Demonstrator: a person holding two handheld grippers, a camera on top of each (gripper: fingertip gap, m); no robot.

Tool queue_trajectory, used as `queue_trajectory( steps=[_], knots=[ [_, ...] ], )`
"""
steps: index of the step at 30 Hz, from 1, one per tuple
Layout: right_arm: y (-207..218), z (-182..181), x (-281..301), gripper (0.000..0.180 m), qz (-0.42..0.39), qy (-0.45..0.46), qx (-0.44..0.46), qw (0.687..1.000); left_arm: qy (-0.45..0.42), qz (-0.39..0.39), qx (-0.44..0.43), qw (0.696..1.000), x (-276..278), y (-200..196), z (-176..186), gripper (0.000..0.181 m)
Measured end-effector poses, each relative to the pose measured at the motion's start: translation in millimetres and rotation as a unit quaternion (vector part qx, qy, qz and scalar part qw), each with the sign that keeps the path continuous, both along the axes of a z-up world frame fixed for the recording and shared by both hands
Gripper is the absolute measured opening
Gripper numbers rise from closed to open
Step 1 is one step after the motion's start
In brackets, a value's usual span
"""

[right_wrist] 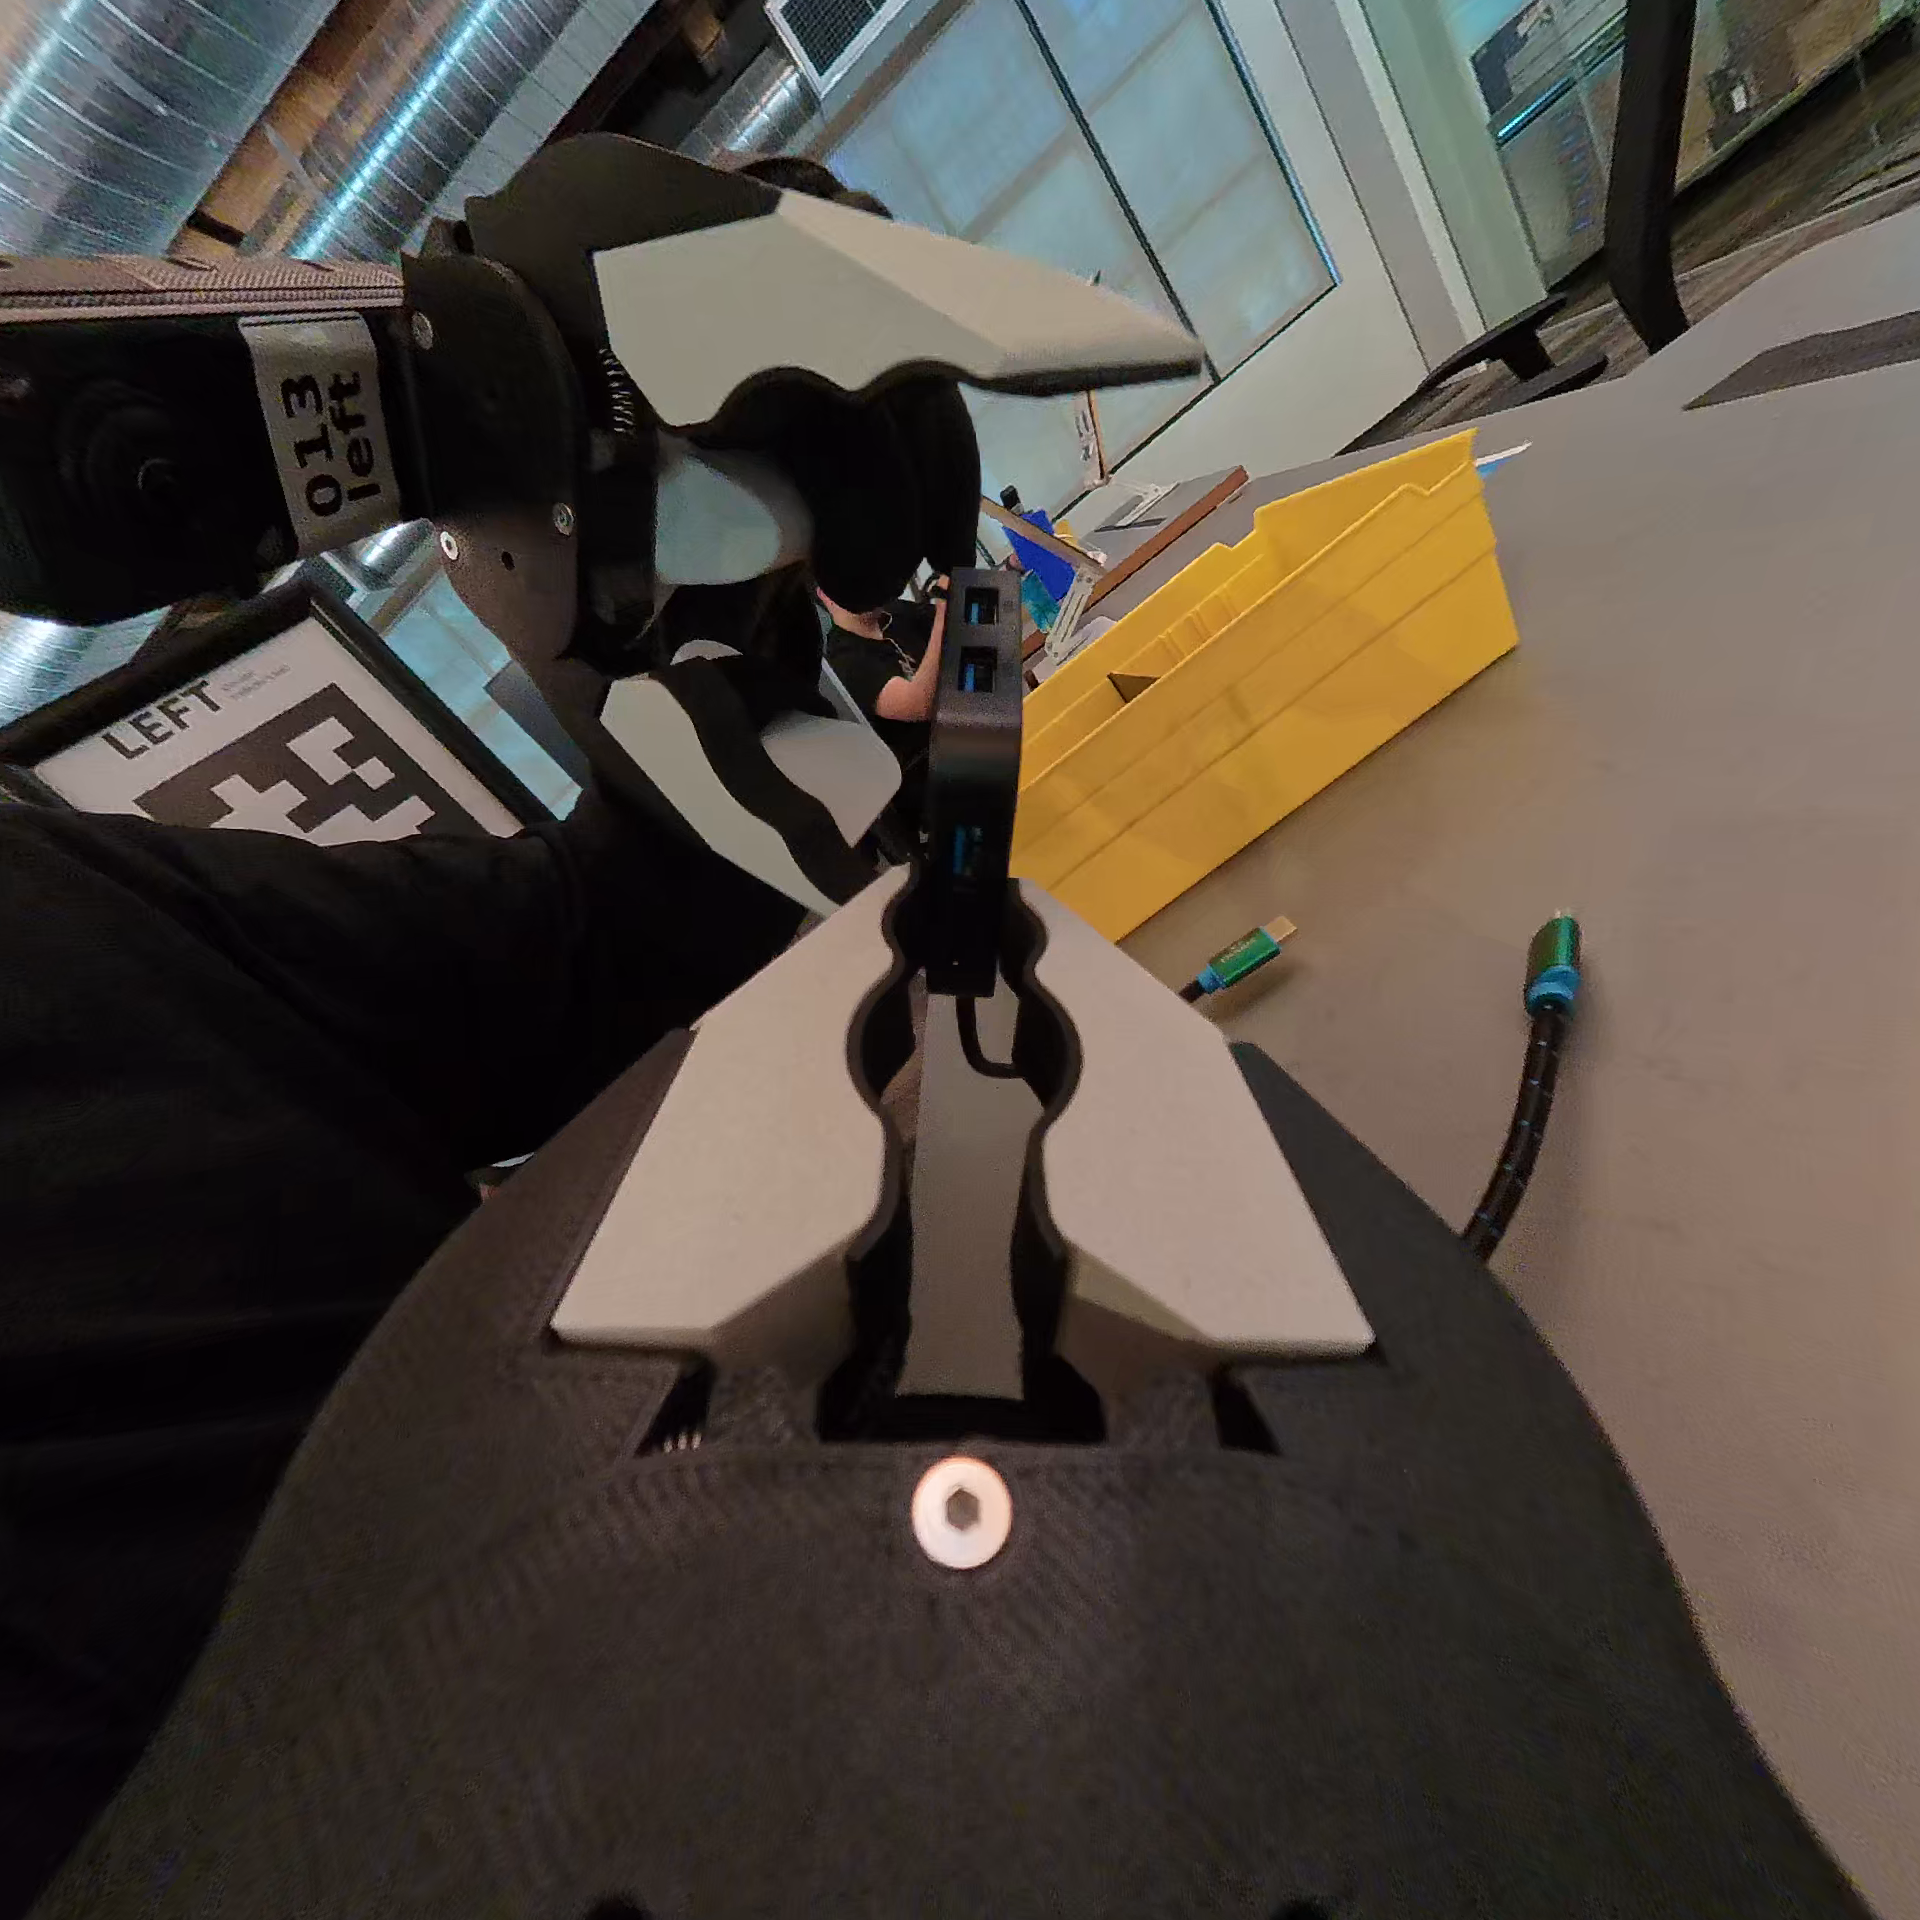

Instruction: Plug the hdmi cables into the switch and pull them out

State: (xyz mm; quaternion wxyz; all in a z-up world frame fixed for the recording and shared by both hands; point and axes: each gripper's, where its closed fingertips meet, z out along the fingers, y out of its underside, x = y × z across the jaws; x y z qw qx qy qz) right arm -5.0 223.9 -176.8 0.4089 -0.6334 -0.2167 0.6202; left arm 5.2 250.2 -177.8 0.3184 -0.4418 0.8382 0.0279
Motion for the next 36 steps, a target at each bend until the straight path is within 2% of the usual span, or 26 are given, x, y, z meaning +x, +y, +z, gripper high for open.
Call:
queue_trajectory(
  steps=[4, 11, 14, 17, 19, 23, 26, 29, 30, 33, 36],
  knots=[
    [1, -11, 0, 0.01, 0.0, -0.033, -0.005, 0.999, 0.044, -0.017, 0.008, 0.999, -2, -3, -18, 0.103],
    [5, -15, 7, 0.01, -0.012, -0.045, -0.01, 0.999, 0.03, -0.002, 0.037, 0.999, -9, 15, 8, 0.11],
    [4, -10, 8, 0.011, -0.006, -0.03, -0.011, 0.999, 0.054, -0.009, 0.053, 0.997, -9, 16, -5, 0.108],
    [0, -10, 6, 0.01, 0.007, -0.024, -0.016, 1.0, 0.082, -0.02, 0.077, 0.993, -6, 17, -24, 0.1],
    [-2, -11, 5, 0.01, 0.013, -0.026, -0.02, 0.999, 0.079, -0.04, 0.076, 0.993, -3, 14, -31, 0.078],
    [1, -11, 10, 0.01, 0.006, -0.026, -0.022, 0.999, 0.061, -0.037, 0.055, 0.996, 4, 15, -33, 0.077],
    [12, -5, 18, 0.012, -0.037, -0.019, -0.019, 0.999, 0.041, -0.007, 0.038, 0.998, 7, 24, -29, 0.076],
    [34, -7, 35, 0.047, -0.133, -0.069, 0.004, 0.989, 0.027, 0.034, 0.025, 0.999, 8, 40, -30, 0.075],
    [39, -4, 42, 0.05, -0.159, -0.08, 0.015, 0.984, 0.016, 0.056, 0.012, 0.998, 10, 46, -31, 0.075],
    [48, 9, 67, 0.051, -0.241, -0.125, 0.067, 0.96, -0.016, 0.138, -0.035, 0.99, 16, 69, -36, 0.076],
    [47, 13, 75, 0.049, -0.246, -0.139, 0.075, 0.956, -0.069, 0.234, -0.116, 0.963, 30, 91, -42, 0.076]
  ],
)
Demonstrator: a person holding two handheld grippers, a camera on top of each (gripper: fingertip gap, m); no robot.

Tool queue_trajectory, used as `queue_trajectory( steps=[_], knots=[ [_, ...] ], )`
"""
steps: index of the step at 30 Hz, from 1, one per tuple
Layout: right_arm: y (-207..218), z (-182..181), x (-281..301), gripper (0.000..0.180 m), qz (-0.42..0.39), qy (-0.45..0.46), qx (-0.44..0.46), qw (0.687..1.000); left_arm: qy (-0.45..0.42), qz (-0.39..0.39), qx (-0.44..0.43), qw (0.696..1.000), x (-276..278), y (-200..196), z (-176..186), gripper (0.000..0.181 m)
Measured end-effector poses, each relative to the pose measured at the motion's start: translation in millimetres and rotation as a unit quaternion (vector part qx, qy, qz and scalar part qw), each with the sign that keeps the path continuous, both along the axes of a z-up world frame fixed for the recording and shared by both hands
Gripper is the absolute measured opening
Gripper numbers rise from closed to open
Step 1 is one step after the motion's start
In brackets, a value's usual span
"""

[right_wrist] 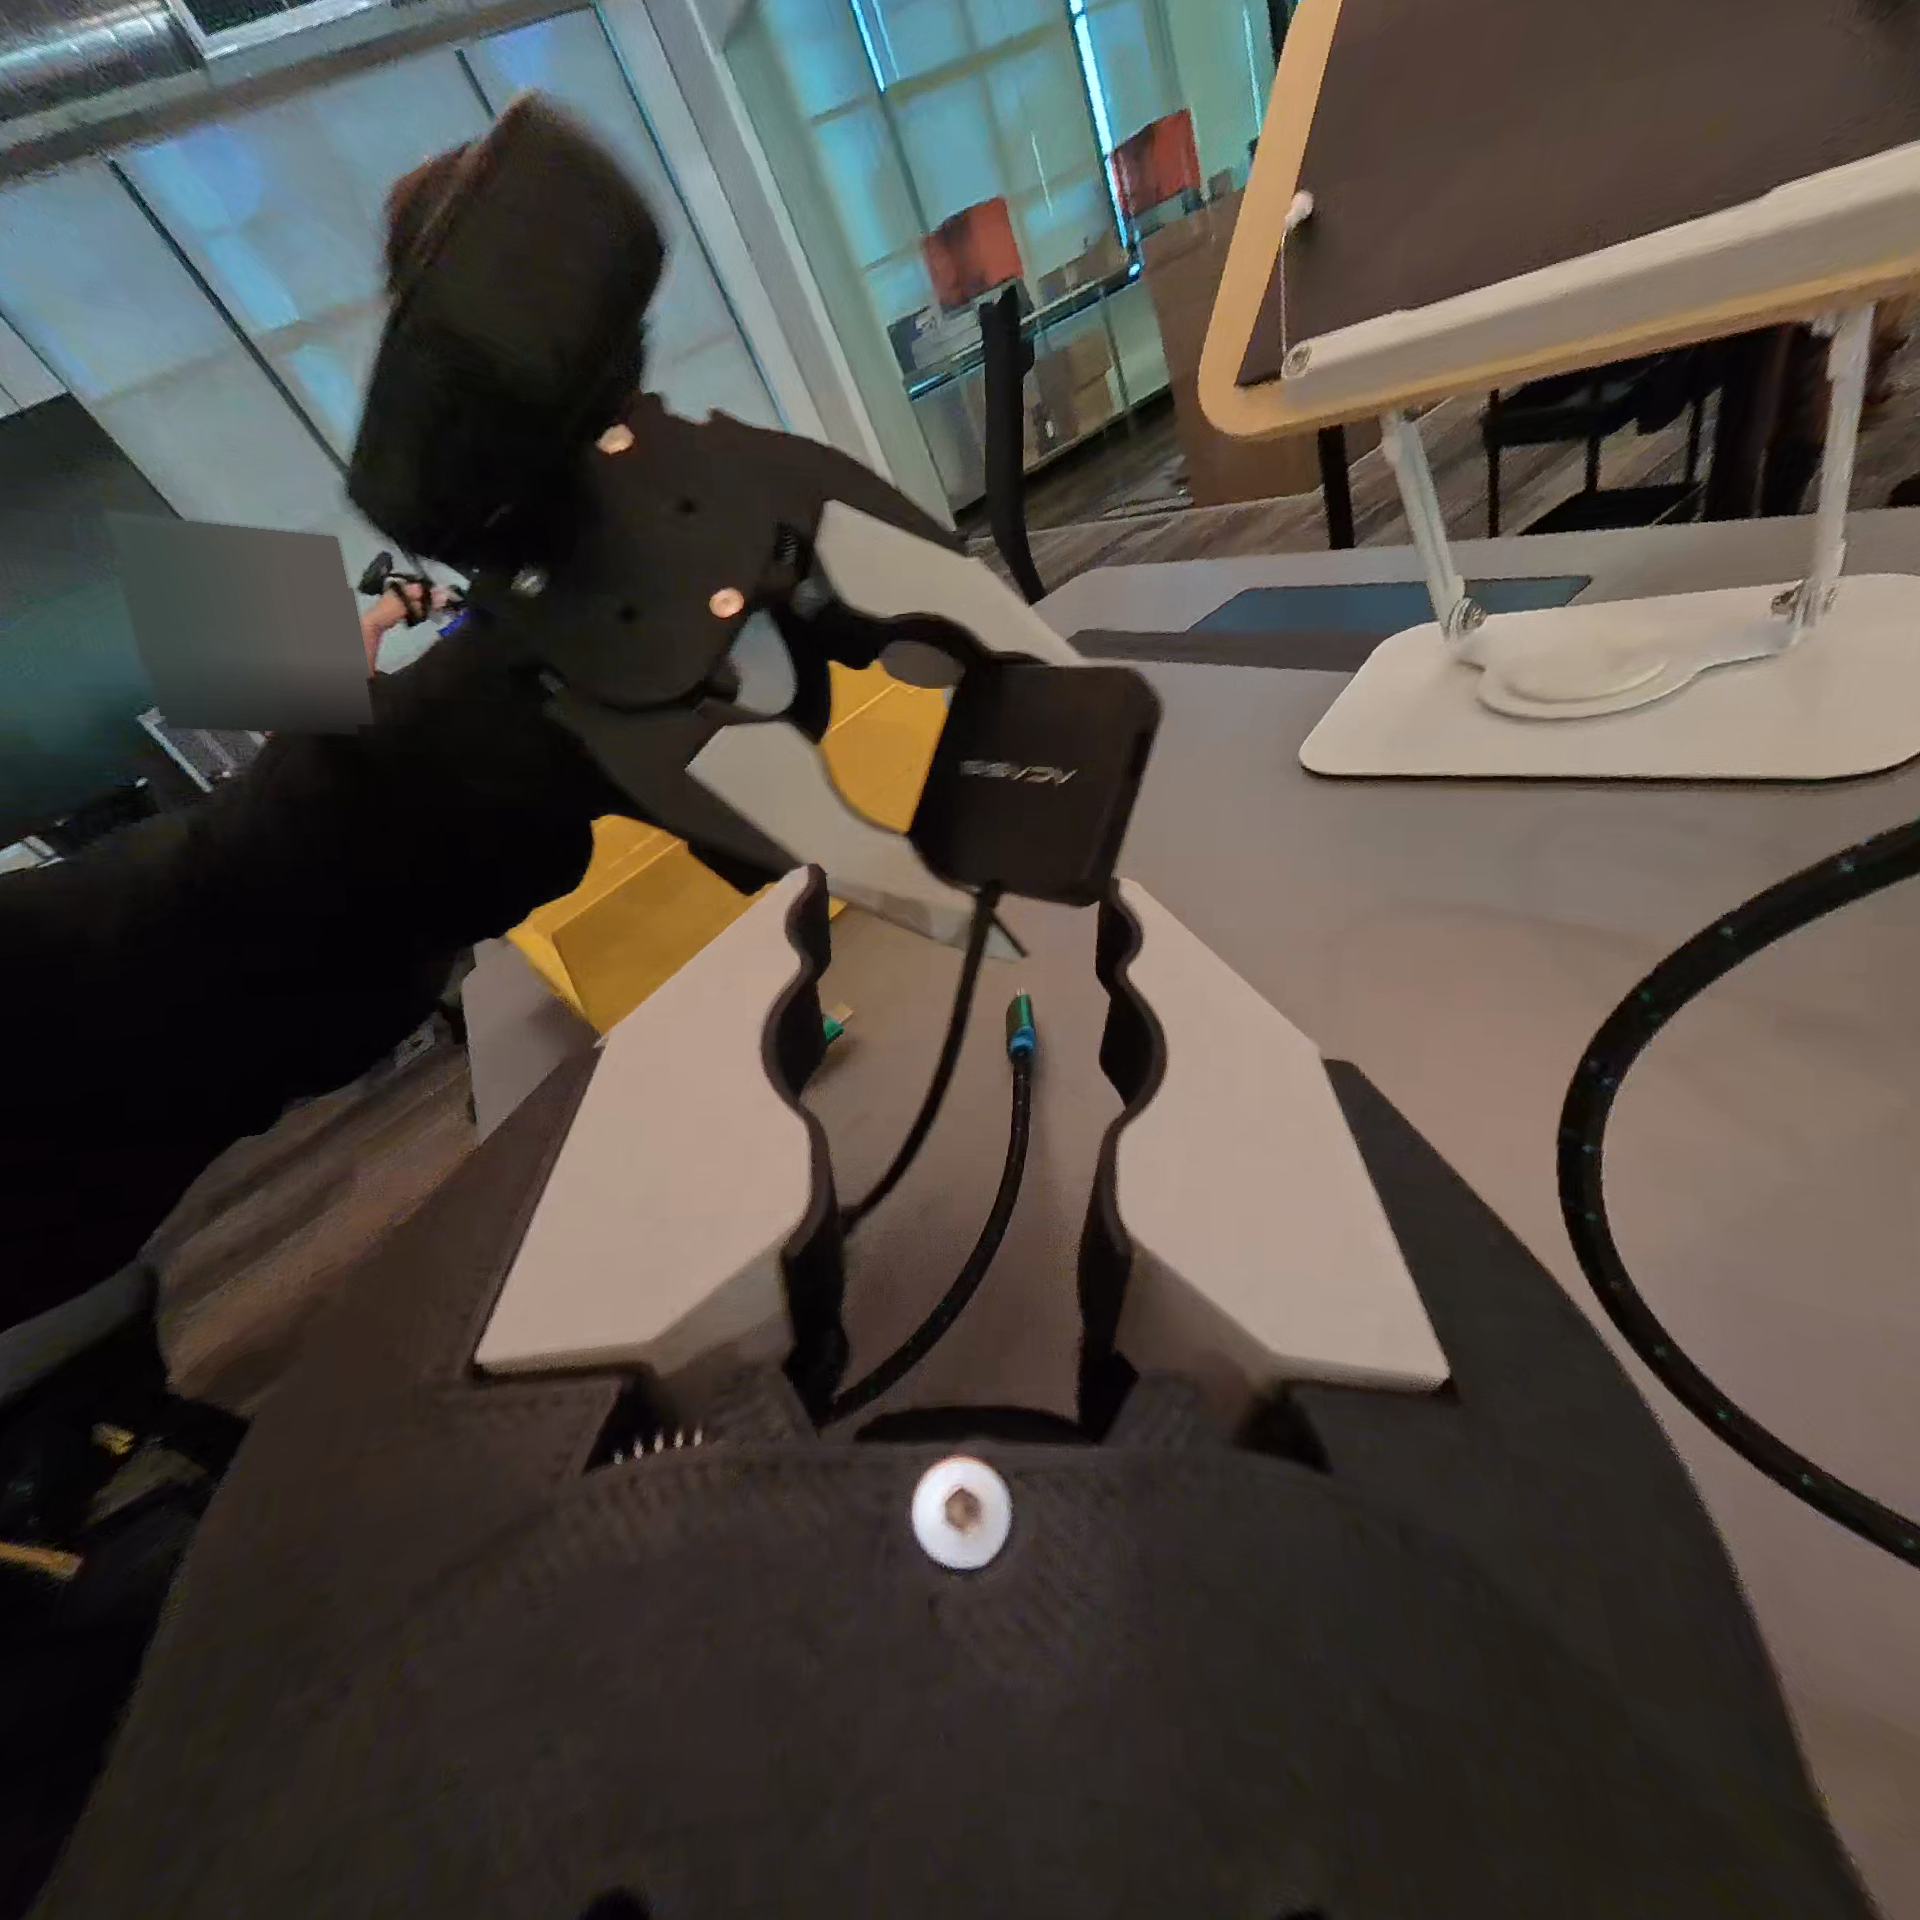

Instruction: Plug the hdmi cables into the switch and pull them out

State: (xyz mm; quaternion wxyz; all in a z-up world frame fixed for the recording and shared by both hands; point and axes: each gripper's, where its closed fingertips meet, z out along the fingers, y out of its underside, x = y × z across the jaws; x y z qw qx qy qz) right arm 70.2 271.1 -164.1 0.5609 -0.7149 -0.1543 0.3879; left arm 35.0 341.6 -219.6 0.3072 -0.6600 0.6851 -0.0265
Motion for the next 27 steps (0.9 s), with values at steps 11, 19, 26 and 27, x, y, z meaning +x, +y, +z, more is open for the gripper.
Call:
queue_trajectory(
  steps=[11, 19, 26, 27],
  knots=[
    [2, 4, 25, 0.044, -0.023, 0.042, -0.003, 0.999, -0.053, 0.18, -0.28, 0.942, 49, 10, -92, 0.076],
    [0, 6, 21, 0.044, -0.03, 0.002, 0.014, 0.999, -0.035, 0.19, -0.254, 0.948, 53, 11, -111, 0.08],
    [0, 2, 17, 0.044, -0.03, -0.013, 0.014, 0.999, -0.083, 0.199, -0.218, 0.952, 16, 19, -63, 0.096],
    [0, 3, 17, 0.043, -0.031, -0.013, 0.017, 0.999, -0.087, 0.206, -0.202, 0.954, 3, 18, -52, 0.094]
  ],
)
